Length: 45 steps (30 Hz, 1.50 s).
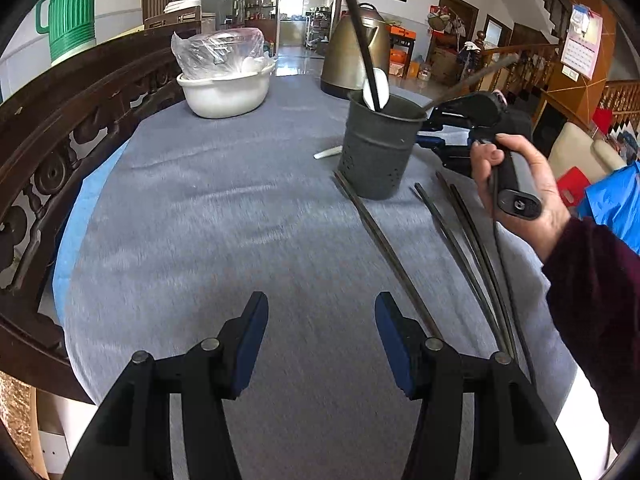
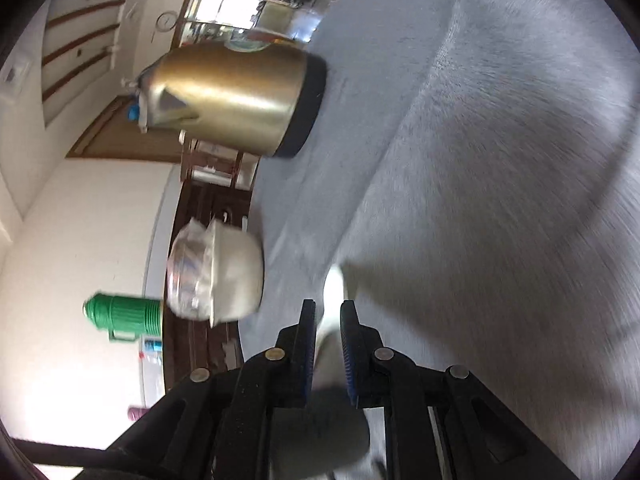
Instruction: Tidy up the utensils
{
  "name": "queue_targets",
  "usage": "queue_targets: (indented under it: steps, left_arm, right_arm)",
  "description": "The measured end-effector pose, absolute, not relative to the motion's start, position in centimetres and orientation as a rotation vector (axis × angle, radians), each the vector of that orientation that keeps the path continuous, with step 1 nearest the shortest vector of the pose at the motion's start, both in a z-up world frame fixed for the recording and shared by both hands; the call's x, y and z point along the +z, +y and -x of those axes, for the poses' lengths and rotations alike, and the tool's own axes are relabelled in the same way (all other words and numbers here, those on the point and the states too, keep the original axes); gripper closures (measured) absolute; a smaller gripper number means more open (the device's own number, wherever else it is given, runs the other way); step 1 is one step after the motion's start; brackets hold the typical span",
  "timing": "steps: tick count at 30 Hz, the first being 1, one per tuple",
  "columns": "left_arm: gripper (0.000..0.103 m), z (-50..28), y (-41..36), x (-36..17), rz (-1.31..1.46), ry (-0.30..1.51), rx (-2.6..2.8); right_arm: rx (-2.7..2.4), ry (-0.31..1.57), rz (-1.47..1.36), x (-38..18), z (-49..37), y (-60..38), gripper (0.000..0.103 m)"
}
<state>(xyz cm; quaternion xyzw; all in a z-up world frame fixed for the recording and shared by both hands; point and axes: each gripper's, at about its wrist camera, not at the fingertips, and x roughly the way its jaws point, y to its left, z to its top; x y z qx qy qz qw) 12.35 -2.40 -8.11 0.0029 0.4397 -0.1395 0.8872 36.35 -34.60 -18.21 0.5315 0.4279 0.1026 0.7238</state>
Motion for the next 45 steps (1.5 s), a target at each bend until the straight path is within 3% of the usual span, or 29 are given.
queue_targets:
  steps: [9, 17, 24, 28, 30, 31, 32, 34, 38, 39, 41, 43, 45]
  left_arm:
    - [0.047, -14.1, -2.4, -7.8, 0.024, 0.917, -0.311]
    - [0.047, -13.8, -2.6, -8.0, 0.011, 0.926, -0.304]
    - [0.047, -13.3, -2.7, -7.6, 0.019, 0.924, -0.3]
    - [0.047, -12.5, -3.6, -7.4, 0.015, 0.919, -0.325]
    - [0.047, -12.0, -4.2, -7.3, -0.004, 0.915, -0.34]
    - [0.047, -11.8, -4.4, -7.3, -0.015, 0.915, -0.345]
    - [0.047, -11.6, -4.4, -7.2, -0.02, 0.914, -0.347]
    - [0.047, -11.5, -4.4, -7.2, -0.027, 0.915, -0.347]
    - [0.047, -12.0, -4.0, -7.3, -0.014, 0.922, -0.336]
    - [0.047, -12.2, -3.8, -7.3, -0.008, 0.923, -0.334]
    - [0.047, -12.6, -3.6, -7.4, 0.003, 0.93, -0.33]
    - [0.047, -12.8, -3.4, -7.6, 0.008, 0.935, -0.326]
    - [0.047, -13.0, -3.3, -7.8, 0.013, 0.939, -0.325]
  right_arm:
    - [0.19, 1.002, -1.1, -19.4, -39.1, -33.2, 0.09]
    - [0.19, 0.963, -1.026, -18.2, -38.8, -32.8, 0.098]
    - [0.178, 0.837, -1.063, -15.1, -35.7, -35.8, 0.098]
    - [0.221, 0.893, -1.135, -15.6, -35.5, -36.6, 0.094]
    - [0.221, 0.942, -1.157, -16.3, -35.8, -36.2, 0.085]
    - [0.211, 0.956, -1.165, -16.8, -35.9, -36.0, 0.069]
    - [0.201, 0.965, -1.175, -17.4, -36.1, -35.6, 0.039]
    - [0.206, 0.935, -1.173, -17.5, -36.1, -35.2, 0.035]
    - [0.214, 0.935, -1.059, -16.5, -37.8, -33.2, 0.039]
    - [0.227, 0.952, -1.041, -16.6, -38.4, -32.6, 0.044]
    - [0.221, 1.023, -0.983, -17.2, -39.6, -31.3, 0.063]
    - [0.222, 1.046, -0.951, -17.7, -40.2, -30.6, 0.067]
    - [0.212, 1.049, -0.926, -17.6, -40.4, -30.3, 0.079]
